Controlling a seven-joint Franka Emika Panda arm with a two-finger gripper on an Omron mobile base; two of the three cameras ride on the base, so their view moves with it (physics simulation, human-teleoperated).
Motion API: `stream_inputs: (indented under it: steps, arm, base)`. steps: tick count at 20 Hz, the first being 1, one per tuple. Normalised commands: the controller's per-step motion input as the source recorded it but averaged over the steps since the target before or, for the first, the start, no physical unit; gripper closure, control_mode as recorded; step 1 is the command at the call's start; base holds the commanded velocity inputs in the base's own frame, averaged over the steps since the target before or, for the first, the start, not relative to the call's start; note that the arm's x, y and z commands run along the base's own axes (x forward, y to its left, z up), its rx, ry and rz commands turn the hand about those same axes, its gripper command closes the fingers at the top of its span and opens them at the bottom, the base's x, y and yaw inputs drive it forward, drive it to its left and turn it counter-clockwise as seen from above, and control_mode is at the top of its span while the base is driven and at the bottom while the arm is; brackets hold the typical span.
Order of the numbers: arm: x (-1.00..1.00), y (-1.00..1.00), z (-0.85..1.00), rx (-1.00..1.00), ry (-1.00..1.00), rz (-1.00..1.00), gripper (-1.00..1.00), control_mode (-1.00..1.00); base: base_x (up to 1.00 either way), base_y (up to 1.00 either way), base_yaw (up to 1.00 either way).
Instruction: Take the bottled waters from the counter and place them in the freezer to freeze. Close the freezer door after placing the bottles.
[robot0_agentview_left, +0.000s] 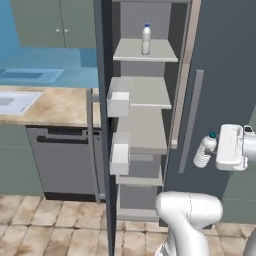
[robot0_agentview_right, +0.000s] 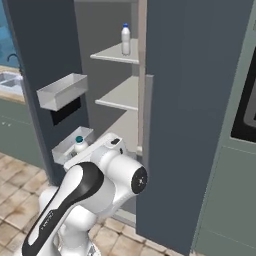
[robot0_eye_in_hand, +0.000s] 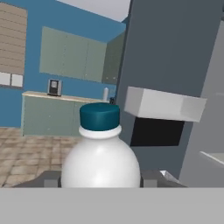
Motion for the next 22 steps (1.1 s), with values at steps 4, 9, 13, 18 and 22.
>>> stream_inputs:
  steps: [4,9,13,18,22]
  arm:
    - [0.00,0.00,0.00,0.00,0.00,0.00,1.00,1.00]
    - [0.00,0.00,0.00,0.00,0.00,0.00,1.00,1.00]
    - [0.00,0.00,0.00,0.00,0.00,0.00,1.00,1.00]
    - [0.00,0.00,0.00,0.00,0.00,0.00,1.00,1.00]
    - [0.00,0.00,0.00,0.00,0.00,0.00,1.00,1.00]
  base:
    - [0.53,0.00,-0.03]
    - [0.37,0.05,-0.03]
    - [0.36,0.16,-0.04]
    - [0.30,0.21,-0.04]
    - [0.27,0.27,-0.06]
